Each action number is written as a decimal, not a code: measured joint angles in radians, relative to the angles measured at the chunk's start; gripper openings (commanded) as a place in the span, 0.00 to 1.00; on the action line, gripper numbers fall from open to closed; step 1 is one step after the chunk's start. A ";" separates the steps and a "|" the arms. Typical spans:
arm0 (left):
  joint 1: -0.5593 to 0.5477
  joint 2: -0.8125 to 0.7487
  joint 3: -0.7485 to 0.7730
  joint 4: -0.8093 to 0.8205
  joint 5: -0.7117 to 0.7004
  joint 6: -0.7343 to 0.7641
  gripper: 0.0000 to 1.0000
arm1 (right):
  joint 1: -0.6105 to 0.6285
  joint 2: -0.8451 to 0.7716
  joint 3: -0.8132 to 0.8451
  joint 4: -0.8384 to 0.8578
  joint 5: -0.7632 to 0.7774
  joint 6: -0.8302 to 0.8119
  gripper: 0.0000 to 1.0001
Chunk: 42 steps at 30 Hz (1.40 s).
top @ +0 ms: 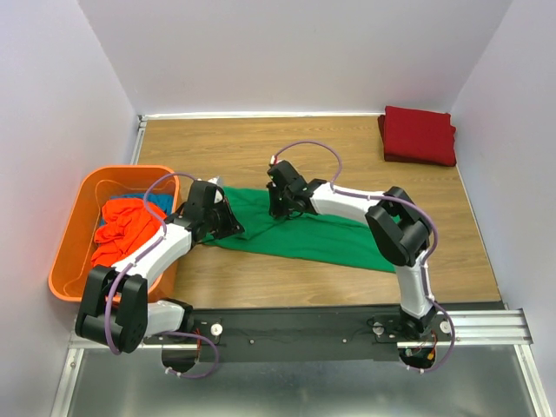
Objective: Fold and stack the t-shirts
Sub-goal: Fold the tshirt
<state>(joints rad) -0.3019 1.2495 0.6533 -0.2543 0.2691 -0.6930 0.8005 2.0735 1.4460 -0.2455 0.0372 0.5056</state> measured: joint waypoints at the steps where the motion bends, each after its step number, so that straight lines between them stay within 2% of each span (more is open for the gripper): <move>1: 0.000 0.000 0.000 0.000 0.000 -0.001 0.00 | 0.000 -0.008 -0.008 0.000 0.005 0.002 0.15; 15: -0.002 0.000 -0.005 -0.008 -0.079 -0.012 0.00 | 0.003 -0.163 -0.110 0.000 0.153 0.053 0.13; 28: -0.002 0.044 0.093 -0.040 -0.223 0.000 0.00 | 0.003 -0.161 -0.135 -0.002 0.211 0.090 0.13; 39: -0.002 0.154 0.162 -0.040 -0.281 0.020 0.00 | 0.003 -0.130 -0.085 0.001 0.267 0.123 0.15; 42: -0.001 0.171 0.190 -0.037 -0.291 0.022 0.00 | 0.003 -0.128 -0.085 0.008 0.284 0.134 0.21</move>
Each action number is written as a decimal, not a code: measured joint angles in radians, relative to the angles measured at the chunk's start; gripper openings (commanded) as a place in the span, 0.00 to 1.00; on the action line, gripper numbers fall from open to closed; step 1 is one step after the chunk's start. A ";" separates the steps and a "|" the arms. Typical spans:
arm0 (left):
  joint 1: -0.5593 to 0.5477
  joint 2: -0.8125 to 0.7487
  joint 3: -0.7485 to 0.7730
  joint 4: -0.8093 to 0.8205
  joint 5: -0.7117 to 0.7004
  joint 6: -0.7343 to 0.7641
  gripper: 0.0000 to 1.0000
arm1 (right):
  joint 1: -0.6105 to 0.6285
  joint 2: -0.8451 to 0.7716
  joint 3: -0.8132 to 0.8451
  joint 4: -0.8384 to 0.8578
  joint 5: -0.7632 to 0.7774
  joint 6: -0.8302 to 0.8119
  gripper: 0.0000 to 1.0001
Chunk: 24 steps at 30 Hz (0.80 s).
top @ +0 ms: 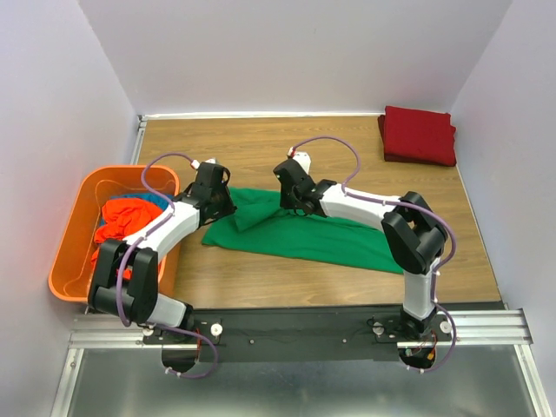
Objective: Fold and stack the t-shirts
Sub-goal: Fold the tshirt
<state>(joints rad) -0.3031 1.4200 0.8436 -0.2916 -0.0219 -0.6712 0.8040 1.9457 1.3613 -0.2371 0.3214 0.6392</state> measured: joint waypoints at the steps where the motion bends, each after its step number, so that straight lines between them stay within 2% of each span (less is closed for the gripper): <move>1: 0.000 0.005 0.007 0.003 -0.005 0.001 0.00 | 0.000 0.002 0.000 0.005 0.003 0.002 0.21; 6: 0.009 0.052 0.052 0.006 -0.021 0.002 0.00 | -0.001 0.008 -0.007 0.031 0.003 0.018 0.26; 7: 0.009 0.064 0.063 0.006 -0.024 0.005 0.01 | -0.001 0.008 -0.009 0.035 0.003 0.019 0.32; 9: 0.011 0.084 0.079 0.006 -0.031 0.011 0.07 | -0.001 0.008 -0.019 0.049 0.002 0.022 0.41; 10: 0.016 0.093 0.086 0.006 -0.035 0.015 0.14 | -0.001 0.008 -0.026 0.056 0.002 0.024 0.53; 12: 0.022 0.102 0.101 0.004 -0.047 0.023 0.26 | -0.002 0.006 -0.041 0.061 0.002 0.026 0.61; 13: 0.027 0.105 0.108 0.003 -0.048 0.029 0.33 | -0.003 0.004 -0.052 0.063 0.002 0.028 0.69; 14: 0.032 0.108 0.117 0.001 -0.052 0.034 0.43 | -0.005 0.002 -0.063 0.064 0.001 0.029 0.71; 17: 0.054 0.113 0.151 -0.005 -0.059 0.053 0.53 | -0.012 -0.023 -0.101 0.064 0.000 0.031 0.71; 20: 0.064 0.112 0.195 -0.025 -0.072 0.069 0.52 | -0.018 -0.079 -0.145 0.061 0.002 0.026 0.70; 24: 0.064 0.108 0.252 -0.041 -0.065 0.088 0.36 | -0.019 -0.161 -0.157 0.064 0.002 0.009 0.68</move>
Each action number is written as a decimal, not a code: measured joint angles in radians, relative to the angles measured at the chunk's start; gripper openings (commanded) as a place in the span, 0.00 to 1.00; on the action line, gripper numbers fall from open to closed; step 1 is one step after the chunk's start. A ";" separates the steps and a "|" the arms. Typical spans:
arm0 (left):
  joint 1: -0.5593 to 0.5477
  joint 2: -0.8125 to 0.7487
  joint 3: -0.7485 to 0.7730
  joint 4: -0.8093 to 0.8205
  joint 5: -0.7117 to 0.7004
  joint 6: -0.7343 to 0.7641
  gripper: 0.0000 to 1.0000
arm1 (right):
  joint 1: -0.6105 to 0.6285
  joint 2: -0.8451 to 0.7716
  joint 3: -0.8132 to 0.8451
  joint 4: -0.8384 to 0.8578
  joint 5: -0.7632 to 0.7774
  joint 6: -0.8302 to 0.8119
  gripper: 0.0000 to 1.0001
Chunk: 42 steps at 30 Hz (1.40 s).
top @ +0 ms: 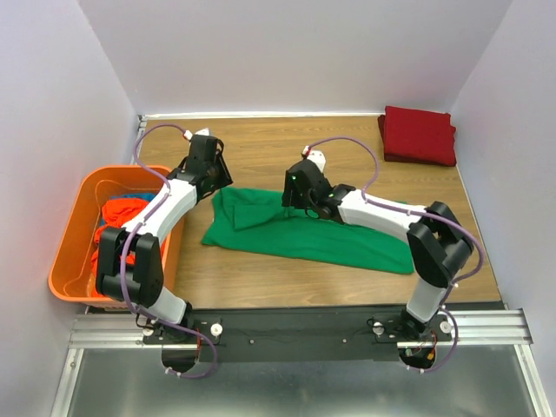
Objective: Fold and stack the t-shirts
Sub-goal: Fold the tshirt
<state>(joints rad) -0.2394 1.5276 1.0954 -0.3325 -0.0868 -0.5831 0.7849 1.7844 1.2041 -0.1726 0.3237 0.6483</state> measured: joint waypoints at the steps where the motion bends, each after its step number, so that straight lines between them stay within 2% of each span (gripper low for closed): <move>1: -0.001 -0.004 0.011 0.002 0.015 0.000 0.30 | -0.001 -0.014 0.000 0.004 -0.003 -0.004 0.68; 3: -0.007 -0.010 0.015 0.009 0.045 -0.007 0.21 | -0.002 -0.029 0.002 0.014 -0.013 -0.013 0.68; 4: -0.011 -0.011 0.015 0.010 0.054 -0.007 0.12 | -0.002 -0.027 0.004 0.017 -0.020 -0.015 0.67; 6: -0.036 -0.012 0.011 0.018 0.083 -0.019 0.07 | -0.002 -0.019 0.005 0.017 -0.029 -0.021 0.60; 7: -0.051 -0.012 0.006 0.024 0.095 -0.030 0.04 | -0.002 -0.013 0.005 0.017 -0.034 -0.022 0.52; 8: -0.069 -0.012 -0.001 0.032 0.107 -0.035 0.00 | -0.002 -0.005 0.005 0.017 -0.040 -0.023 0.48; 10: -0.107 -0.011 -0.027 0.060 0.135 -0.054 0.00 | -0.002 0.010 0.005 0.016 -0.049 -0.029 0.43; 15: -0.163 0.027 -0.092 0.117 0.179 -0.092 0.00 | -0.002 0.033 0.004 0.015 -0.056 -0.032 0.43; 24: -0.173 0.146 -0.221 0.194 0.183 -0.183 0.00 | -0.002 0.080 -0.095 0.029 -0.098 -0.039 0.44; 29: -0.174 0.150 -0.224 0.216 0.174 -0.210 0.00 | -0.002 0.069 -0.114 0.048 -0.105 -0.040 0.44; 33: -0.174 0.182 -0.174 0.199 0.133 -0.214 0.00 | -0.007 0.050 -0.114 0.023 -0.109 -0.047 0.47; 37: -0.162 0.273 -0.054 0.168 0.093 -0.213 0.00 | -0.053 -0.020 -0.112 -0.024 -0.122 -0.056 0.48; 40: -0.142 0.354 0.056 0.135 0.076 -0.206 0.00 | -0.155 -0.088 -0.106 -0.038 -0.133 -0.060 0.48; 42: -0.124 0.445 0.193 0.092 0.060 -0.195 0.00 | -0.251 -0.131 -0.106 -0.042 -0.132 -0.062 0.48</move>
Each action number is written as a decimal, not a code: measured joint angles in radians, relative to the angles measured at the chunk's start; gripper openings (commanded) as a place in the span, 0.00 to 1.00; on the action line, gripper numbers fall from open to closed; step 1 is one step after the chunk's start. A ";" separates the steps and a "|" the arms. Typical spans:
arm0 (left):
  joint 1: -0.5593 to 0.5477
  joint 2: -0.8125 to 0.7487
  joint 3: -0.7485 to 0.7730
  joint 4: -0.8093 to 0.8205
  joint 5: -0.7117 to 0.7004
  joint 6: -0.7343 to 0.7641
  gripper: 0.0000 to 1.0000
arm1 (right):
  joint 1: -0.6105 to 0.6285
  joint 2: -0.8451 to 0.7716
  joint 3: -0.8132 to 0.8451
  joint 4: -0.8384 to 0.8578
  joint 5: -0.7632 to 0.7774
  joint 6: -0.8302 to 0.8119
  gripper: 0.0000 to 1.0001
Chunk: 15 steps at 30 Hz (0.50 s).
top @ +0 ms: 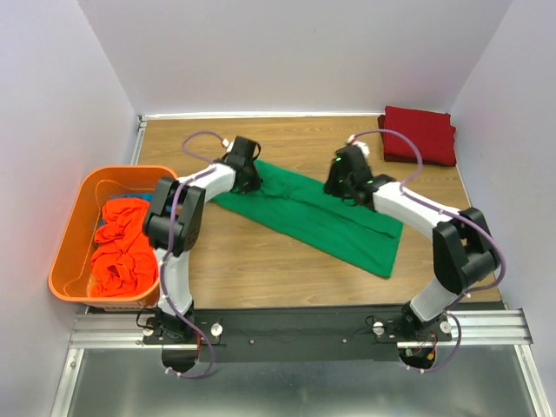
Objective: Fold and stack the t-shirts
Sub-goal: Fold the tshirt
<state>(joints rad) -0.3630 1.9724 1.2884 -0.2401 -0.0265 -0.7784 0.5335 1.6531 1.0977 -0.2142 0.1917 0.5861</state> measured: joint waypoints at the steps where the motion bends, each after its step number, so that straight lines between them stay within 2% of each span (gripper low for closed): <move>1: 0.006 0.054 0.086 -0.027 -0.016 0.011 0.00 | -0.032 -0.011 0.000 -0.003 0.000 0.000 0.49; 5: 0.030 0.263 0.427 -0.111 -0.057 0.055 0.06 | -0.118 -0.046 -0.023 -0.017 0.009 0.000 0.49; 9: 0.060 0.430 0.709 -0.160 -0.017 0.101 0.21 | -0.156 -0.050 -0.076 -0.027 0.009 -0.003 0.49; 10: 0.068 0.459 0.761 -0.162 0.004 0.112 0.26 | -0.166 -0.050 -0.090 -0.035 0.010 -0.005 0.49; 11: 0.078 0.489 0.814 -0.162 0.031 0.122 0.36 | -0.176 -0.050 -0.103 -0.042 0.013 -0.009 0.49; 12: 0.091 0.517 0.872 -0.159 0.069 0.134 0.39 | -0.182 -0.050 -0.113 -0.046 0.014 -0.015 0.49; 15: 0.113 0.521 0.896 -0.127 0.140 0.159 0.50 | -0.196 -0.045 -0.145 -0.055 0.016 -0.030 0.49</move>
<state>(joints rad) -0.2497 2.4939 2.1849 -0.3668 0.1139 -0.6193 0.3374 1.6085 0.9531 -0.2691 0.2077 0.5560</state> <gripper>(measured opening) 0.412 0.487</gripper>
